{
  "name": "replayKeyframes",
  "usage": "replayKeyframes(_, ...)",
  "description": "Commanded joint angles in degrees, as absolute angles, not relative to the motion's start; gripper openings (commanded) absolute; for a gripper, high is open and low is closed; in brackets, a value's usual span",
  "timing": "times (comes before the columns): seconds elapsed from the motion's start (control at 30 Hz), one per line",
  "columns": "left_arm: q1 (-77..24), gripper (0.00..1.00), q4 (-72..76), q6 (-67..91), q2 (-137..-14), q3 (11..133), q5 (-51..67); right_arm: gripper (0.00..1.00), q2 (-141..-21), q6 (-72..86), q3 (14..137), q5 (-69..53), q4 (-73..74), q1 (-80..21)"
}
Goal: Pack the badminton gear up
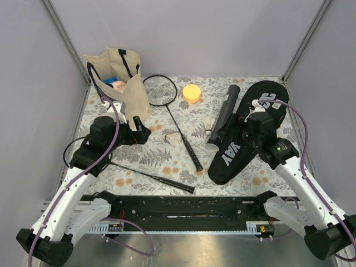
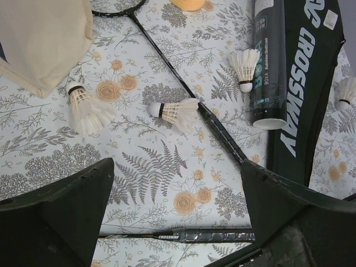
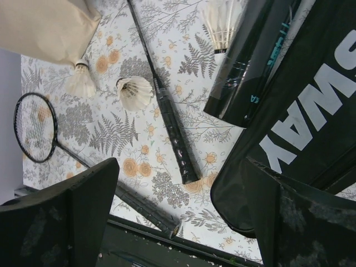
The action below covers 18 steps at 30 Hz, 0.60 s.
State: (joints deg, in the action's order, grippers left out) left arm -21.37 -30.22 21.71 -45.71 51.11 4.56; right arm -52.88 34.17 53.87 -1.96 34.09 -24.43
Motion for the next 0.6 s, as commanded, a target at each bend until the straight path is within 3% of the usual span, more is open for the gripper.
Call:
replayKeyframes(0.0,-21.27,0.99,-27.42,21.00,-44.74,51.06,4.75,1.00,-52.64,37.96,53.09,4.21,32.25,-24.26)
replayKeyframes(0.23,-21.27,0.99,-27.42,21.09,-43.59,50.80,3.52,0.99,-58.61,36.49,54.84,11.68,32.52,-24.08)
replayKeyframes(0.57,-21.27,0.99,-28.13,21.62,-43.59,50.54,0.79,0.99,-77.50,34.89,61.26,7.57,23.92,-15.66)
